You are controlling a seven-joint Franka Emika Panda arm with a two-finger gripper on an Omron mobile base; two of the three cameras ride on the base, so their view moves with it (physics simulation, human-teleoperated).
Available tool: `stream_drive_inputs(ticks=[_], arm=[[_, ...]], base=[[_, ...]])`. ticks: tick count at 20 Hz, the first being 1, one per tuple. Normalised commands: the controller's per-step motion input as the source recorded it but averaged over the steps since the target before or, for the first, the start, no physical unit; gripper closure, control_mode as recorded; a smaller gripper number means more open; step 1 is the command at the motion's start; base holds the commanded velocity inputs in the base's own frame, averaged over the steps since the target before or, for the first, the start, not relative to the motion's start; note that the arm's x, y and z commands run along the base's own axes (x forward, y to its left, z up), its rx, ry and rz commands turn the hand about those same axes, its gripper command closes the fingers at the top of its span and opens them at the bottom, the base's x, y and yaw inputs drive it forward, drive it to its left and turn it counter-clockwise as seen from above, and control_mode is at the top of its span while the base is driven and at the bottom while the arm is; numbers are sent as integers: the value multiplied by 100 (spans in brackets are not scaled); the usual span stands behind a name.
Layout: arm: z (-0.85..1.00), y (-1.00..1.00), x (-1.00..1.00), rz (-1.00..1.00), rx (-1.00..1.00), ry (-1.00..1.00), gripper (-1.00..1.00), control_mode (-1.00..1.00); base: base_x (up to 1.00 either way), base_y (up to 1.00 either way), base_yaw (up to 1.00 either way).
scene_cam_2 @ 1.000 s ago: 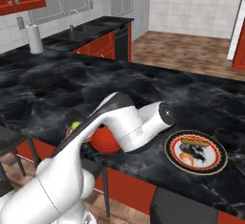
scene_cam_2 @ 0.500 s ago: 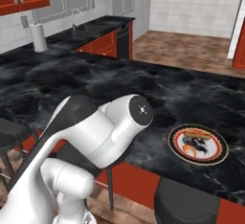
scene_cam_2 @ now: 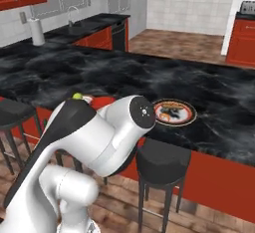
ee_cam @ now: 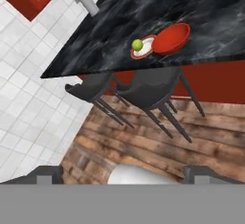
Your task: Take the smaller bowl and place it next to the appetizer plate on the dining counter , and place the larger bowl next to the plate with cooked food.
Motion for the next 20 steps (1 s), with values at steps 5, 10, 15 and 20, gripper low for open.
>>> stream_drive_inputs(ticks=[5, 10, 15, 20], arm=[[0, 0, 0, 0, 0, 0, -100, 100], [0, 0, 0, 0, 0, 0, -100, 100], [0, 0, 0, 0, 0, 0, -100, 100], [0, 0, 0, 0, 0, 0, -100, 100]], base=[[-9, -100, -4], [0, -100, -2], [0, -100, -33], [48, -100, -31]])
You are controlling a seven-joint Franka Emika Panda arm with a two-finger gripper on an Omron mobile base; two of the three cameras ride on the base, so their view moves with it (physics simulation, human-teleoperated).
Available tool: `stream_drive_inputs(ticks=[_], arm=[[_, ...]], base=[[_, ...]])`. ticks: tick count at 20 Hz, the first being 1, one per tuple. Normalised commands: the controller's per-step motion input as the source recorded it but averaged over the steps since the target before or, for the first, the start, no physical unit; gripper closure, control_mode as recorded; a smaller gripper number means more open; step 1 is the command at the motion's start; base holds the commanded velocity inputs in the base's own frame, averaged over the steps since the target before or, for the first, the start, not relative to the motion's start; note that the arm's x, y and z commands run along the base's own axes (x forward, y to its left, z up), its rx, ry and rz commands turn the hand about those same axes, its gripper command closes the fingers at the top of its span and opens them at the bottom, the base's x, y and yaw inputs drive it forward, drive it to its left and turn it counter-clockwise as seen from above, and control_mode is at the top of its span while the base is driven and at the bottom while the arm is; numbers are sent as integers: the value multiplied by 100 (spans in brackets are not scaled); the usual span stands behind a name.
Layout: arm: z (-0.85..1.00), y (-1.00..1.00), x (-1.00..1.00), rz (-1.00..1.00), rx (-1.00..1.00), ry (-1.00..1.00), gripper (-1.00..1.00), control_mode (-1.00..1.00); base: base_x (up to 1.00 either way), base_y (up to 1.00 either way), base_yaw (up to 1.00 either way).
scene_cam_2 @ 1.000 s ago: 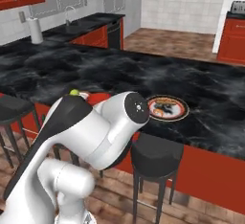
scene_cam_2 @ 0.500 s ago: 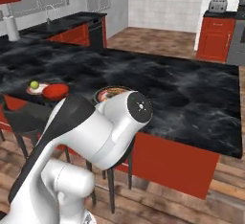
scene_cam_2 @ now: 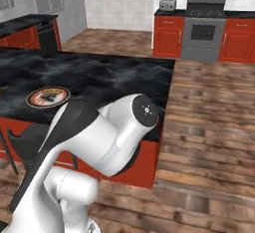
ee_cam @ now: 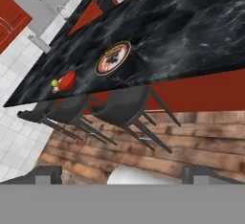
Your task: Take the smaller bowl and place it next to the appetizer plate on the dining counter , and place the larger bowl next to the plate with cooked food.
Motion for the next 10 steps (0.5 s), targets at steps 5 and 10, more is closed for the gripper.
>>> stream_drive_inputs(ticks=[5, 10], arm=[[0, 0, 0, 0, 0, 0, -100, 100], [0, 0, 0, 0, 0, 0, -100, 100]], base=[[100, -100, -1], [92, -100, 0]])
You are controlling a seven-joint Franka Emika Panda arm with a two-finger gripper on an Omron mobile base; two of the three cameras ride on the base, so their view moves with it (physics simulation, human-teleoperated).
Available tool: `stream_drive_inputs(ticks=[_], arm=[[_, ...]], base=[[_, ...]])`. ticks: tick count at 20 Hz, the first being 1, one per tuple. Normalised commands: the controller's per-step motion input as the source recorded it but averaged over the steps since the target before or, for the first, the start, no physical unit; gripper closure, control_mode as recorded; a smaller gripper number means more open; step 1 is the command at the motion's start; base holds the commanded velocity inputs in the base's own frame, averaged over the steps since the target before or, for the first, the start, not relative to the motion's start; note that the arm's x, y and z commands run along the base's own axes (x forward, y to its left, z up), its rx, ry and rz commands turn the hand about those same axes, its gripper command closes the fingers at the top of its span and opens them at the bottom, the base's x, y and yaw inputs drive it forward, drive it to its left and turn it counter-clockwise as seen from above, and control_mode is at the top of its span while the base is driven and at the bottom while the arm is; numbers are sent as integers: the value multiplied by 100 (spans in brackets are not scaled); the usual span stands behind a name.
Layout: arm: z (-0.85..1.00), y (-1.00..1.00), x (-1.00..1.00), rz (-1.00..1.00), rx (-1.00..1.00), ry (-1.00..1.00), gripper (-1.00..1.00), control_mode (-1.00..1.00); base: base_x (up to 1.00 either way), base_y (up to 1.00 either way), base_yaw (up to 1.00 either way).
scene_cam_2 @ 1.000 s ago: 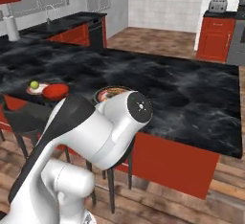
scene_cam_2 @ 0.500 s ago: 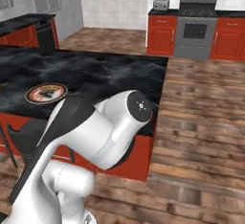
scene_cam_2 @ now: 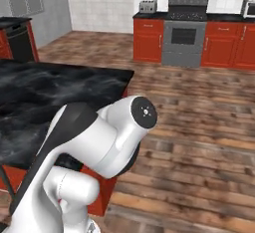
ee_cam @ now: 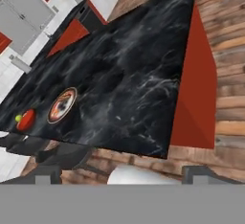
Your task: Take the smaller bowl and place it next to the appetizer plate on the dining counter , and place the larger bowl next to the plate with cooked food.
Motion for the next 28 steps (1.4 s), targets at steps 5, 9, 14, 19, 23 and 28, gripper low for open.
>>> stream_drive_inputs(ticks=[5, 9, 14, 19, 23, 28], arm=[[0, 0, 0, 0, 0, 0, -100, 100], [0, 0, 0, 0, 0, 0, -100, 100], [0, 0, 0, 0, 0, 0, -100, 100], [0, 0, 0, 0, 0, 0, -100, 100], [0, 0, 0, 0, 0, 0, -100, 100], [0, 0, 0, 0, 0, 0, -100, 100]], base=[[64, -100, 0], [78, -100, 0], [100, -99, 2], [100, -39, 11], [100, 0, 0], [100, -6, 0]])
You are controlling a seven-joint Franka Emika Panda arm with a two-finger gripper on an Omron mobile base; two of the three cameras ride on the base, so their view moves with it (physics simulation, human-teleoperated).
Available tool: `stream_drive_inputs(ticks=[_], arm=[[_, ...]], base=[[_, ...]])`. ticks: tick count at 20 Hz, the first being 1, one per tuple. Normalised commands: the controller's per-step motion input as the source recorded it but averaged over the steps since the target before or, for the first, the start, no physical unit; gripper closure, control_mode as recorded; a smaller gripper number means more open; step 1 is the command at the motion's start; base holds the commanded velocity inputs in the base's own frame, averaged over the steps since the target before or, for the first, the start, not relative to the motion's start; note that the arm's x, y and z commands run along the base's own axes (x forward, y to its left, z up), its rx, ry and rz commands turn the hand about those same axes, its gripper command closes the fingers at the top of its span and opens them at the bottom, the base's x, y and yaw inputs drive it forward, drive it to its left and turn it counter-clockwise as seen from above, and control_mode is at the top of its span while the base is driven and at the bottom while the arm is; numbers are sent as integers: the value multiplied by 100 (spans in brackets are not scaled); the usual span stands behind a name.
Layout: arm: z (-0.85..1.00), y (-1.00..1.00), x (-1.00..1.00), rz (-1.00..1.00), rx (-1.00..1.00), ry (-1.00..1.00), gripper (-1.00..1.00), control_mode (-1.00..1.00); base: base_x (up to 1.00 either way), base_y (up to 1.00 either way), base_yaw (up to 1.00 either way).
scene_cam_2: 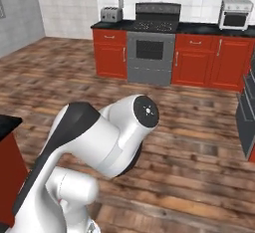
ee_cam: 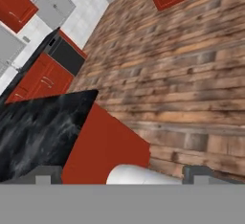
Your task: Take the smaller bowl and place it next to the appetizer plate on the dining counter , and place the larger bowl next to the plate with cooked food.
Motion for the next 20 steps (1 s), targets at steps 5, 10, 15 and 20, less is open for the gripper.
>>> stream_drive_inputs(ticks=[5, 10, 15, 20], arm=[[0, 0, 0, 0, 0, 0, -100, 100], [0, 0, 0, 0, 0, 0, -100, 100], [0, 0, 0, 0, 0, 0, -100, 100], [0, 0, 0, 0, 0, 0, -100, 100]], base=[[100, -18, 0], [100, -40, 0], [100, -29, 0], [100, -29, 0]])
